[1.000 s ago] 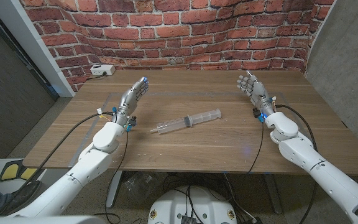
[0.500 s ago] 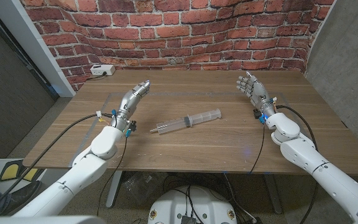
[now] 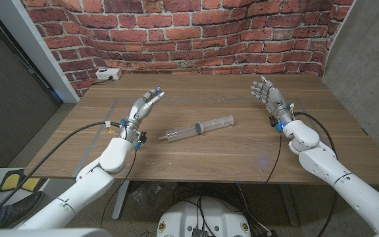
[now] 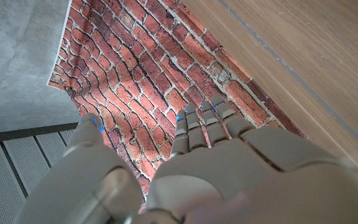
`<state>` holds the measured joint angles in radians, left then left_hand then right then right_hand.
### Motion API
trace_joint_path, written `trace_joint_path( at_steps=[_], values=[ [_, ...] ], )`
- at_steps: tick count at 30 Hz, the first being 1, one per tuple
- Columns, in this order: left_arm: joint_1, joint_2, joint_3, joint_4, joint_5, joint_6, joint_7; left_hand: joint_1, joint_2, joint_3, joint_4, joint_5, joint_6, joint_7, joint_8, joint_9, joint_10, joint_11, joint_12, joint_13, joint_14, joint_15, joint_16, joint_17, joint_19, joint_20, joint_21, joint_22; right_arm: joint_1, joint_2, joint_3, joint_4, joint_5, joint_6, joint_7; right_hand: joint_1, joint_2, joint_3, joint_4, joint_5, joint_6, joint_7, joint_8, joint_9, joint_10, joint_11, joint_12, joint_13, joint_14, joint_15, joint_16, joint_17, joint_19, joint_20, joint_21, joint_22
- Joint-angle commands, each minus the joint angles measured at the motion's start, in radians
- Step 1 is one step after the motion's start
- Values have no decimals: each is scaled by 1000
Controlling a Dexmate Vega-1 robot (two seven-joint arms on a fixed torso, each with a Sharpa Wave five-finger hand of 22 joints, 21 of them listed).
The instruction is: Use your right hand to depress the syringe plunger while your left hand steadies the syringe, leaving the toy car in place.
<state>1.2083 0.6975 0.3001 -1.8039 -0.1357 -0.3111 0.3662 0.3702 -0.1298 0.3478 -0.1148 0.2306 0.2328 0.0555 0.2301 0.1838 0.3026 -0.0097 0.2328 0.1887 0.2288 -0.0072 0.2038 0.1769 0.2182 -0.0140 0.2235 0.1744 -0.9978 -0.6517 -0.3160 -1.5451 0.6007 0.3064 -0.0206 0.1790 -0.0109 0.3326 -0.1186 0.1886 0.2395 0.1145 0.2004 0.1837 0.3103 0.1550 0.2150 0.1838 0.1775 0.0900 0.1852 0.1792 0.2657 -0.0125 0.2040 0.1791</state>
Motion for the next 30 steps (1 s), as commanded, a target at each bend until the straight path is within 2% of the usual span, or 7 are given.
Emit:
trace_joint_path(
  at_steps=[1,13,21,26,30],
  values=[
    [16,10,25,-90,196,170,128,17,3,4,-12,8,15,0,8,5,15,-4,7,2,15,2,4,2,13,1,2,5,-8,-7,8,3,8,6,5,11,-4,1,-7,-1,10,4,4,4,10,-1,9,4,15,0,7,3,10,4,6,4],
    [9,42,62,-164,350,339,178,43,0,6,-23,14,24,-6,7,5,24,-14,4,2,24,-1,1,2,23,-2,1,5,12,1,2,25,8,8,17,12,-4,0,-8,-2,13,3,4,4,13,-3,10,4,16,-2,6,3,13,3,7,4],
    [-10,66,92,-210,402,448,141,64,-1,8,-31,18,35,-15,7,5,34,-23,3,2,35,-9,1,2,30,-4,0,5,26,5,-5,37,6,6,28,13,-4,0,-9,-3,15,2,4,4,13,-3,9,4,17,-1,6,3,15,4,7,4],
    [-35,77,132,-244,476,547,123,72,0,10,-33,20,34,-15,6,5,34,-25,2,2,36,-10,0,2,30,-4,-1,5,32,9,-6,43,14,3,35,13,-4,-1,-9,-3,17,-1,4,4,15,-4,10,4,19,-2,6,3,16,5,7,5],
    [-46,84,152,-256,508,579,116,80,2,11,-35,21,36,-19,5,6,33,-27,0,2,36,-10,-1,2,29,-6,-2,5,34,10,-7,47,13,7,37,13,-4,-1,-9,-3,18,-2,4,4,16,-5,10,4,20,-1,6,3,18,4,7,5]
  ],
)
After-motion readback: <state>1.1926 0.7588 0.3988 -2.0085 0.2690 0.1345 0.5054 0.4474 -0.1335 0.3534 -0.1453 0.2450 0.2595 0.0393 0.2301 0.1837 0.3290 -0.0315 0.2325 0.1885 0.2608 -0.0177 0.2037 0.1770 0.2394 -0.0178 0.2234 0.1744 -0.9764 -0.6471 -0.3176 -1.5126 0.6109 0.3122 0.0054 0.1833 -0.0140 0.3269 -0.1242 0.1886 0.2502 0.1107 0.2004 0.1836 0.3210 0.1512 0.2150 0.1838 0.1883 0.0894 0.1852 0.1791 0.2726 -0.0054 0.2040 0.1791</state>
